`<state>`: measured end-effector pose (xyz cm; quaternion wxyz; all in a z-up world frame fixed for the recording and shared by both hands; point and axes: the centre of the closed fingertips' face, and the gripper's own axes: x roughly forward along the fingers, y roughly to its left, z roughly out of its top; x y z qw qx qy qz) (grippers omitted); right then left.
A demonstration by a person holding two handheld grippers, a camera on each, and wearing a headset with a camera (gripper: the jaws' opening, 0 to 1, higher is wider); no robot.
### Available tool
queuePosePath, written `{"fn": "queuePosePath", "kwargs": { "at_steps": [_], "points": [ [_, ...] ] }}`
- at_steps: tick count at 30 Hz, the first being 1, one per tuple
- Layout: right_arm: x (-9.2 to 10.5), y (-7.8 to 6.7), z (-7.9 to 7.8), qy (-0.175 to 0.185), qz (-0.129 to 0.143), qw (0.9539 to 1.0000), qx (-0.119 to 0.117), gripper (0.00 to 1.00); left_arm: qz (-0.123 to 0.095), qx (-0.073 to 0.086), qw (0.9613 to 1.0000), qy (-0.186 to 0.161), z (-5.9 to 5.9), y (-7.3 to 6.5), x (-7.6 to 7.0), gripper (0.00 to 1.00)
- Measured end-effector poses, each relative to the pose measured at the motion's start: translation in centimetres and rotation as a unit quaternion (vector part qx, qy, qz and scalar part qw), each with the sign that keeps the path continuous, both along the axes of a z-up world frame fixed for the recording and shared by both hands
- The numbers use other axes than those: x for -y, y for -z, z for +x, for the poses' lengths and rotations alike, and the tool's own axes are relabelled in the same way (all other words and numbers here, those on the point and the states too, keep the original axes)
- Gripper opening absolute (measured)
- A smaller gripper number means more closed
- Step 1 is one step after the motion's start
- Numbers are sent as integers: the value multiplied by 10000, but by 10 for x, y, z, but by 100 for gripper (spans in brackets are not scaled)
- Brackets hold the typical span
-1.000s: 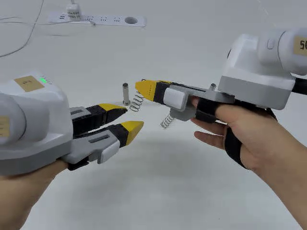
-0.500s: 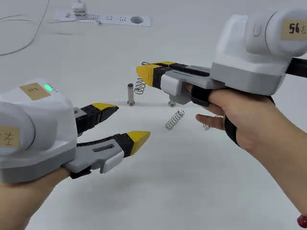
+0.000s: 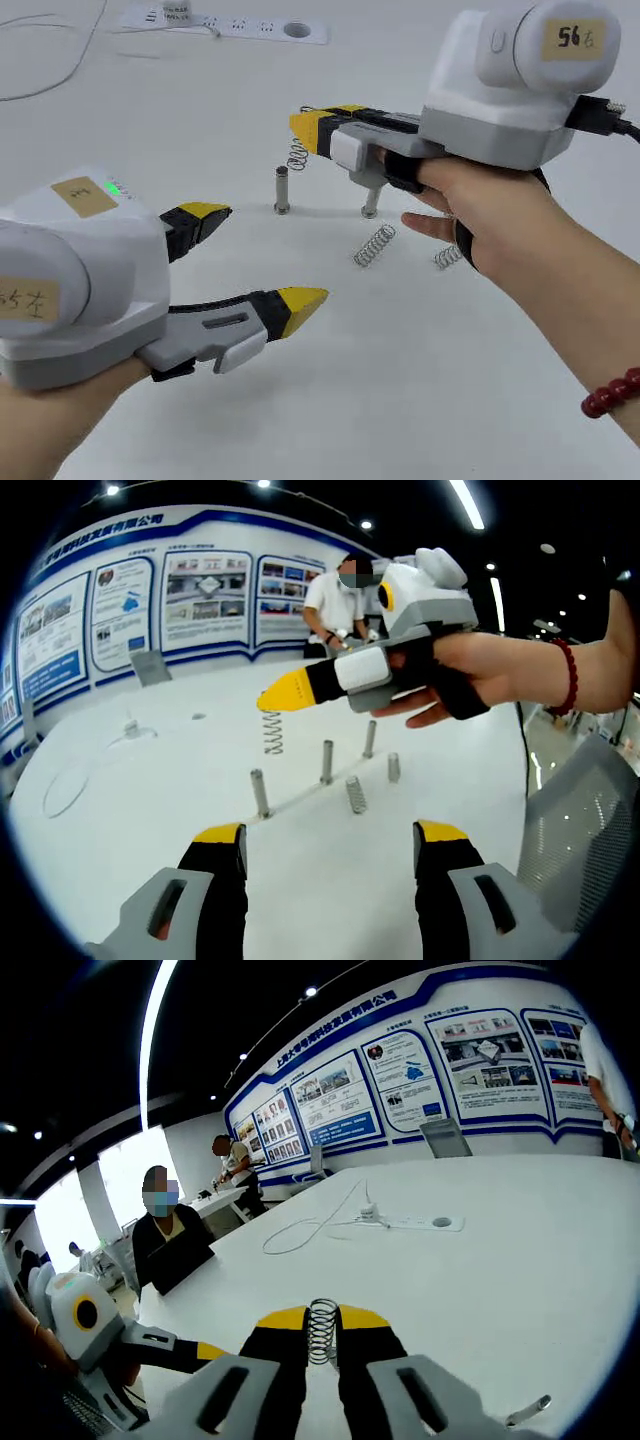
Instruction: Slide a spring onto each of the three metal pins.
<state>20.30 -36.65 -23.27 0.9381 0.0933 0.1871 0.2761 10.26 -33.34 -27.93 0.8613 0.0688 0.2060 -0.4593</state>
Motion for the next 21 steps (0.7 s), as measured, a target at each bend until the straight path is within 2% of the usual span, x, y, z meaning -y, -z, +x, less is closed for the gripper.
{"fn": "queuePosePath", "kwargs": {
  "at_steps": [7, 19, 21],
  "points": [
    [-5, 11, 8, -71, -290, 9994, 160, 11, 12, -7, 10000, -22, 0, 3, 1, 78],
    [-10, 21, 12, -67, -432, 9989, 197, 11, -2, 10, 9999, -127, 4, 4, -1, 92],
    [-10, 22, 12, -81, -576, 9979, 287, 11, -3, -9, 9999, -124, 4, 5, -1, 93]
  ]
}}
